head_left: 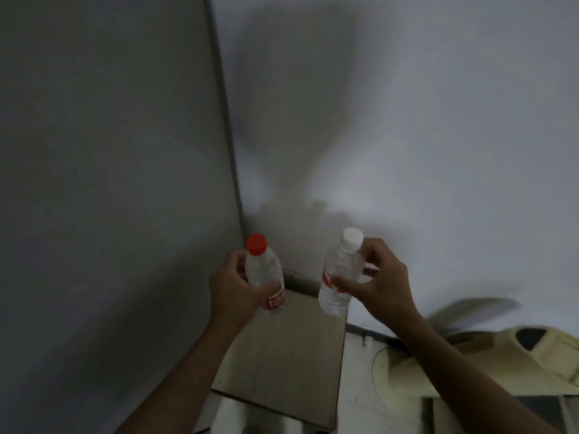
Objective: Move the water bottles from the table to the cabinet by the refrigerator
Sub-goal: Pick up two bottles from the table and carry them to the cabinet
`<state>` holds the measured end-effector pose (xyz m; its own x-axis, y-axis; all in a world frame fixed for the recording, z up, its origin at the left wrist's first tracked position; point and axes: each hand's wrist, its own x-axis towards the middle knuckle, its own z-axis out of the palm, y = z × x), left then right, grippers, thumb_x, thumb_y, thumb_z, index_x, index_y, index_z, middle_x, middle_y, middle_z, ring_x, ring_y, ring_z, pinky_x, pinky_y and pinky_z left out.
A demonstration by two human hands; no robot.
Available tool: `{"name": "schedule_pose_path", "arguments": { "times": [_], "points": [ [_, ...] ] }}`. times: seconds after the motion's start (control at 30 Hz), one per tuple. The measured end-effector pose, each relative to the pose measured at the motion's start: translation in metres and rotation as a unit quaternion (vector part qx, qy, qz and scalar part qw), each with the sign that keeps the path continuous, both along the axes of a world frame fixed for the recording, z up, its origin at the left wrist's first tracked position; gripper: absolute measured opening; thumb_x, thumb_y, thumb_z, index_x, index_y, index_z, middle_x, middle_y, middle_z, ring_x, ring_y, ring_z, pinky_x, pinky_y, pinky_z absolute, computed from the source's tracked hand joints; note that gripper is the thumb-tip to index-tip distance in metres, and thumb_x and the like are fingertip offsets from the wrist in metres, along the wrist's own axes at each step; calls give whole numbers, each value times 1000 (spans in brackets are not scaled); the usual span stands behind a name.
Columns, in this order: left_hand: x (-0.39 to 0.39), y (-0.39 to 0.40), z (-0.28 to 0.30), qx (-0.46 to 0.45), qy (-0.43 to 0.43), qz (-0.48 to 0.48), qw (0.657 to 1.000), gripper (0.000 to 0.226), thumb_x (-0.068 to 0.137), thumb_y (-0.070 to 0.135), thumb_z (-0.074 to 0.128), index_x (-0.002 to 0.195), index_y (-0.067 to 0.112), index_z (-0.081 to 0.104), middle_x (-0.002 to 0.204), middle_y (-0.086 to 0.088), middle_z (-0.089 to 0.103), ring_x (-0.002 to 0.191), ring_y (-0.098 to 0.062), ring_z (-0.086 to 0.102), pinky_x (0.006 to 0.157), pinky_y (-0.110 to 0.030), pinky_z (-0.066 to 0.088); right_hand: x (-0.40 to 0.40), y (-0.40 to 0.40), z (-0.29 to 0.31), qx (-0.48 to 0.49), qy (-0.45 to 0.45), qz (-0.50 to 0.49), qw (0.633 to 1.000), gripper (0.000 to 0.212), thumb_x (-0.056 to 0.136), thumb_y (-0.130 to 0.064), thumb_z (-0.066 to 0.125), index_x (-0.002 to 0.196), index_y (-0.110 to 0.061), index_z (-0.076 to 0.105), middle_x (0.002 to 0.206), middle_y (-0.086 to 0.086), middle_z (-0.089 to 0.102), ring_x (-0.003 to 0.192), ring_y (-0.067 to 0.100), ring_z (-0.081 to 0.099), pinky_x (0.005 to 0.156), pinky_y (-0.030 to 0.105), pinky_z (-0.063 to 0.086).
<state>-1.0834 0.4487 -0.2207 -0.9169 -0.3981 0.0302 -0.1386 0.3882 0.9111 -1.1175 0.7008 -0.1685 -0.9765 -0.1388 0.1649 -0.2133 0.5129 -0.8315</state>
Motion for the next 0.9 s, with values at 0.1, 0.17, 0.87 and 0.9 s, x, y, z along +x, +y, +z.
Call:
{"name": "schedule_pose_path", "arguments": {
  "times": [0.1, 0.17, 0.87, 0.9],
  "points": [
    [-7, 4, -18, -23, -26, 9, 999, 57, 52, 21, 96, 99, 20, 64, 91, 7, 73, 80, -4, 69, 66, -26, 58, -15, 2, -27, -3, -21, 0, 1000, 61, 62, -40, 86, 110, -23, 53, 107, -8, 62, 99, 10, 64, 82, 25, 57],
    [-13, 8, -29, -34, -37, 7, 999, 56, 51, 20, 96, 96, 20, 63, 88, 8, 71, 79, -2, 68, 63, -21, 54, -26, 3, -47, 1, -33, 5, 999, 63, 62, -37, 89, 111, -23, 53, 108, -8, 62, 100, 8, 63, 81, 22, 57],
    [-57, -11, -259, 19, -71, 32, 997, 67, 47, 48, 88, 107, 38, 59, 106, 7, 69, 98, -16, 70, 83, -48, 60, -55, -12, -278, 27, -101, 41, 994, 67, 60, -51, 81, 118, -37, 48, 116, -20, 58, 108, 2, 56, 88, 23, 49],
    [-56, -12, -268, 21, -70, 29, 997, 68, 47, 49, 87, 109, 35, 60, 107, 9, 69, 100, -15, 69, 84, -48, 59, -56, -14, -286, 28, -102, 38, 994, 67, 60, -52, 80, 118, -36, 49, 116, -17, 58, 108, 4, 57, 88, 27, 50]
  ]
}}
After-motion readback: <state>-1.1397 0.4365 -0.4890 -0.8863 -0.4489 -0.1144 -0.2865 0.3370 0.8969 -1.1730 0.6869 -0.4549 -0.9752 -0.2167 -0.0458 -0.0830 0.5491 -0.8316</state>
